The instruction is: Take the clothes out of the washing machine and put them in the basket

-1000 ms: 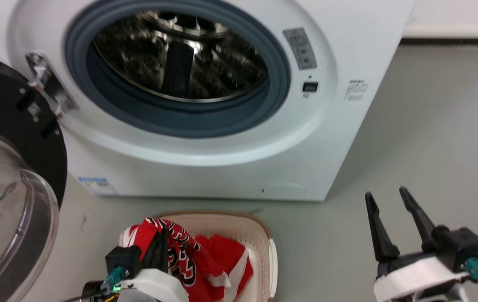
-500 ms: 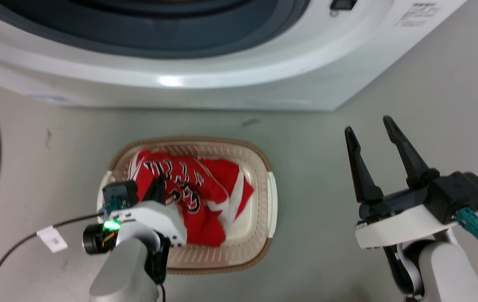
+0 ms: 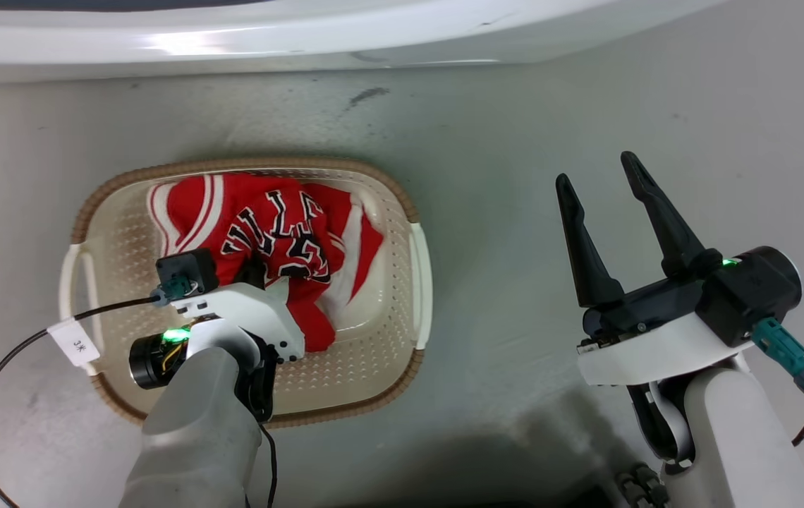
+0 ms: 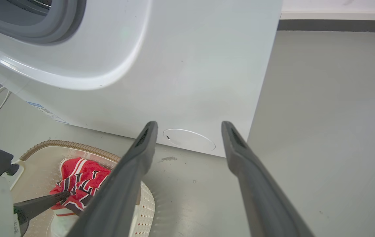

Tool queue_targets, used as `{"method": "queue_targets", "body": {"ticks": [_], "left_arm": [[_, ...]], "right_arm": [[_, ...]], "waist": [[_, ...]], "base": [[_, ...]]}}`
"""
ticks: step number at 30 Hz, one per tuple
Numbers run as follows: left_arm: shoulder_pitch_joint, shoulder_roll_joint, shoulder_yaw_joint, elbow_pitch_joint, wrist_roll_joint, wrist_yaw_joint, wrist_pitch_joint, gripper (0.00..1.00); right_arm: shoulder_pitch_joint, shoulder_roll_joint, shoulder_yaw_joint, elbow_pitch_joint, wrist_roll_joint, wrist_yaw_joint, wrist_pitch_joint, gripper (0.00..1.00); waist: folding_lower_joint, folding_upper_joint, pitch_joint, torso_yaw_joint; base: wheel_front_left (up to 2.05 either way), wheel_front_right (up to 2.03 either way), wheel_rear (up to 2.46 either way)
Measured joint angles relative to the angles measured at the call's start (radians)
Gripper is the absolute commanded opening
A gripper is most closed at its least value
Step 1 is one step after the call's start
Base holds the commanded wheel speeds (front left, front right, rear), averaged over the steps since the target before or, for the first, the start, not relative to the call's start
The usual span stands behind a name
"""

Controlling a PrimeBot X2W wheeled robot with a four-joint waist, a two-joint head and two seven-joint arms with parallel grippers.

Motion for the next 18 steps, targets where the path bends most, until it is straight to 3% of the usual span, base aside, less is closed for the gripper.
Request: {"method": "queue_targets", "body": {"ticks": [1,2,3,4,10,18], "left_arm": [[-0.005,0.0,-0.002,0.011,0.003,0.0,0.0,0.0],[-0.009,-0.001,0.001,0.019,0.006,0.002,0.0,0.21],[-0.014,-0.001,0.005,0.028,0.005,0.005,0.0,0.86],[-0.018,-0.002,0.005,0.035,0.009,0.009,0.0,1.0],[0.021,-0.001,0.015,0.04,0.021,0.004,0.0,1.0],[0.169,0.0,0.017,-0.044,0.02,-0.011,0.0,1.0]], "right_arm": [[-0.002,0.0,0.003,0.007,0.004,0.0,-0.004,1.0],[-0.006,0.0,0.003,0.016,0.009,0.0,-0.007,1.0],[-0.009,0.0,0.002,0.023,0.012,0.0,-0.013,1.0],[-0.011,0.0,0.001,0.031,0.016,0.0,-0.014,1.0],[-0.004,0.0,-0.014,0.08,0.018,0.0,-0.034,1.0],[0.098,0.0,-0.068,0.13,0.006,0.0,-0.039,1.0]], "waist": [[0.0,0.0,0.004,-0.009],[0.0,0.0,0.006,-0.017],[0.0,0.0,0.005,-0.023],[0.0,0.0,0.0,-0.027],[-0.0001,0.0,-0.085,-0.03],[-0.0002,0.0,-0.29,-0.019]], "base": [[0.0,0.0,0.0],[0.0,0.0,0.0],[0.0,0.0,0.0],[0.0,0.0,0.0],[0.0,0.0,0.0],[0.0,0.0,0.0]]}}
